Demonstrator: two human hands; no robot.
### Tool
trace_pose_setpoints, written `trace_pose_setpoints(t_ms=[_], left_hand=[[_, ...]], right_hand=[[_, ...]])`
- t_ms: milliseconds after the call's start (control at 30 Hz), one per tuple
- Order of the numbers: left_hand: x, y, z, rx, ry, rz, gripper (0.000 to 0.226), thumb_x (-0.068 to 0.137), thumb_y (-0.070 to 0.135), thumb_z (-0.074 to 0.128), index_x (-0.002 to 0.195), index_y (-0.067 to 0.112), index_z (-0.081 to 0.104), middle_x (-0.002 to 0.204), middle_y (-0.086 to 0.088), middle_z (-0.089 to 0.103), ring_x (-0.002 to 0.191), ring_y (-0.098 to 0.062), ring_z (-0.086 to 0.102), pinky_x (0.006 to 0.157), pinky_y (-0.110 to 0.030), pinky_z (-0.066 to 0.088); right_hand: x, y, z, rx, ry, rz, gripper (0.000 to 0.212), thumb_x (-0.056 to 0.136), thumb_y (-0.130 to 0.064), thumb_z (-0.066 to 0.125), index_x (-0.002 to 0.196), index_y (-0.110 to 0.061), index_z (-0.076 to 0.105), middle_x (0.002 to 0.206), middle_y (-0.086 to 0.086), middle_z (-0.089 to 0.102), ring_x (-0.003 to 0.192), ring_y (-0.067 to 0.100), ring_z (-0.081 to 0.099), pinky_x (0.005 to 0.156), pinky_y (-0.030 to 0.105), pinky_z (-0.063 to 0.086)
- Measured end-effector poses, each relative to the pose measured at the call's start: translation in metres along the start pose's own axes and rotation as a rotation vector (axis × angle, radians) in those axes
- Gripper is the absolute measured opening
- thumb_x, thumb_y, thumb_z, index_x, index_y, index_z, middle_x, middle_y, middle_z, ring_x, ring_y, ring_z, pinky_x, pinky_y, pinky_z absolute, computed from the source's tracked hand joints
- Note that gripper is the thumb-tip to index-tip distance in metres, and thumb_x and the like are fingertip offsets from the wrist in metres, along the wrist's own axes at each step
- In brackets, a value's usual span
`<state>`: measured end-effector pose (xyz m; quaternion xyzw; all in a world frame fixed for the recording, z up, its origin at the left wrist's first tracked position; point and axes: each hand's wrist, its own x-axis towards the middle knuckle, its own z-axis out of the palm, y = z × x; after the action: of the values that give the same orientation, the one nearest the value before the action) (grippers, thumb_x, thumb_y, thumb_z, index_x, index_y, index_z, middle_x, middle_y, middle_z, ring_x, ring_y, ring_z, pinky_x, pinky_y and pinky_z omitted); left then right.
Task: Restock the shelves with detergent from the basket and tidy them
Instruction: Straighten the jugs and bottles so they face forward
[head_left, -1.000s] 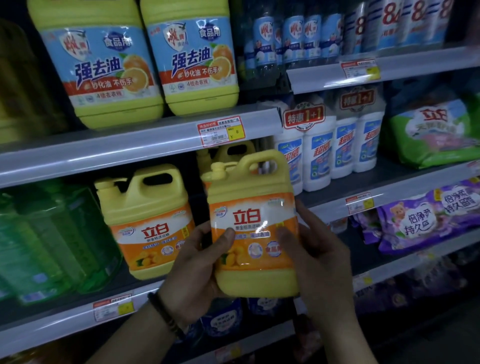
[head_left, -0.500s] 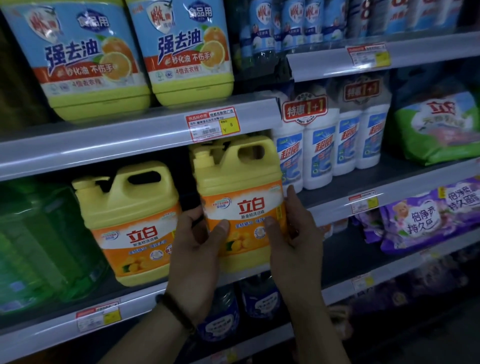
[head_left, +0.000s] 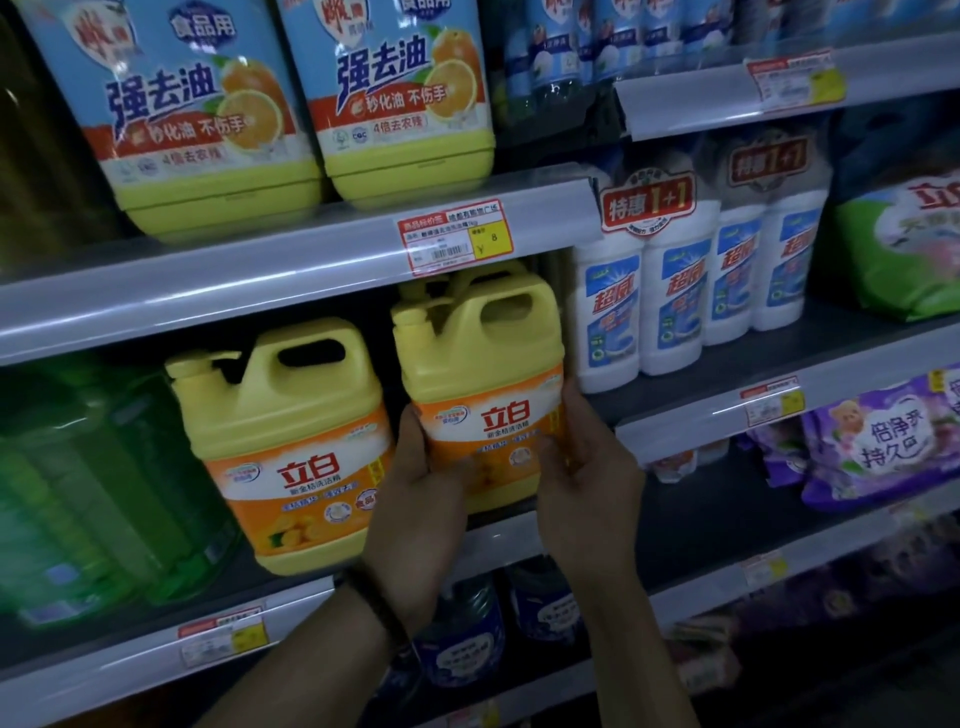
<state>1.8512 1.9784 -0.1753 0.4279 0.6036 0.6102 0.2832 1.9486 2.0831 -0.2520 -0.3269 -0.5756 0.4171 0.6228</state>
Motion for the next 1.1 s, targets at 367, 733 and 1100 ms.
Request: trace_pose_setpoints(t_ms=[367,733,1100], left_hand=[[-0.016,0.007,-0.018,-0.003,-0.085,-0.015,0.055,0.102,0.01,0.062,0.145,0.045,0.055,0.132,0.025,0.07,0.123,-0.002,0.066,0.106,-0.035,0.051],[-0.052,-0.02,-0.098,0.085,0.595,0.081,0.032,0.09,0.003,0.075,0.115,0.014,0.06,0.102,0.004,0.069,0.092,-0.011,0.067,0.083,-0.031,0.051],[0.007,-0.033,-0.141,0.055,0.252,0.089,0.063,0.084,0.046,0.076,0.14,0.027,0.054,0.128,0.007,0.075,0.115,-0.011,0.073,0.092,-0.037,0.059]], right_hand=[[-0.008,-0.014,-0.04,-0.13,-0.213,-0.13,0.054,0.11,-0.007,0.054,0.161,-0.022,0.046,0.132,-0.031,0.067,0.122,0.004,0.065,0.102,0.024,0.058],[-0.021,-0.015,-0.035,-0.146,-0.26,-0.023,0.062,0.106,-0.021,0.062,0.163,-0.03,0.038,0.15,-0.022,0.058,0.137,0.001,0.056,0.115,0.042,0.05],[-0.025,-0.011,-0.022,-0.193,-0.306,0.022,0.091,0.098,-0.038,0.074,0.169,-0.039,0.017,0.162,-0.023,0.043,0.147,0.002,0.045,0.121,0.047,0.044]])
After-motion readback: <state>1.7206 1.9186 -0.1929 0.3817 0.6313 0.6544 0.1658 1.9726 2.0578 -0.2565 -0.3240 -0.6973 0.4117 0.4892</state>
